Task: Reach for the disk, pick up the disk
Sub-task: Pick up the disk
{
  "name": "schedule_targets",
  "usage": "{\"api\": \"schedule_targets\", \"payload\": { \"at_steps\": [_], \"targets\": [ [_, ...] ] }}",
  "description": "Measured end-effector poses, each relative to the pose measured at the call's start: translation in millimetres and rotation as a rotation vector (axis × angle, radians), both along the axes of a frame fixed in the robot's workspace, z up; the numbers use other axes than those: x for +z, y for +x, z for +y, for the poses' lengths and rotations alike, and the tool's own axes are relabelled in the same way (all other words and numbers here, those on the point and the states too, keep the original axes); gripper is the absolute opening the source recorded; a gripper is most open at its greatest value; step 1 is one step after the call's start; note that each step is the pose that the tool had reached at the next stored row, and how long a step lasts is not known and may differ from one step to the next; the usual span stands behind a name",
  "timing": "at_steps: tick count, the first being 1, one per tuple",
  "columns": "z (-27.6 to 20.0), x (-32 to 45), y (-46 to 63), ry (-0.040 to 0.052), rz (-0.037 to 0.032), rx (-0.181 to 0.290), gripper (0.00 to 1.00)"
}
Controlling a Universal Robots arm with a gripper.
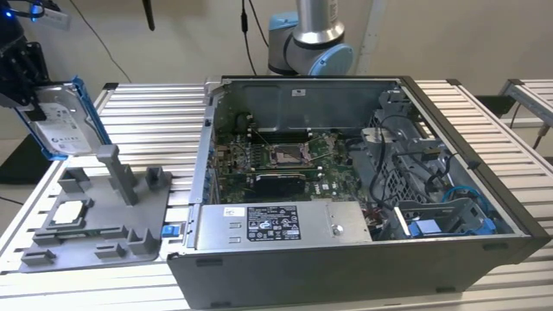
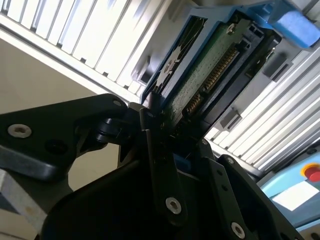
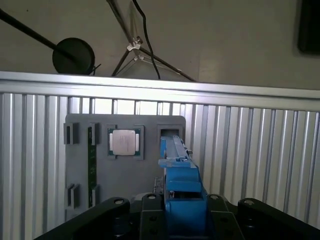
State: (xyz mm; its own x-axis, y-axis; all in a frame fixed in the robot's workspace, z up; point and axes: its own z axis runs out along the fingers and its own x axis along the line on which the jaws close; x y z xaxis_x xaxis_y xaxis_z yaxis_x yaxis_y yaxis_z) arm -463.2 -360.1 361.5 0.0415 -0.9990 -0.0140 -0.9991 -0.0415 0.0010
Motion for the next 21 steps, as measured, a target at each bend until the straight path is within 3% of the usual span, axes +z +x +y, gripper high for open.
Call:
{"api": "schedule_targets", "payload": {
  "at_steps": [21],
  "targets": [
    [0.0, 30.2, 0.0, 0.0001, -0.0001, 0.0, 0.0]
  ]
}}
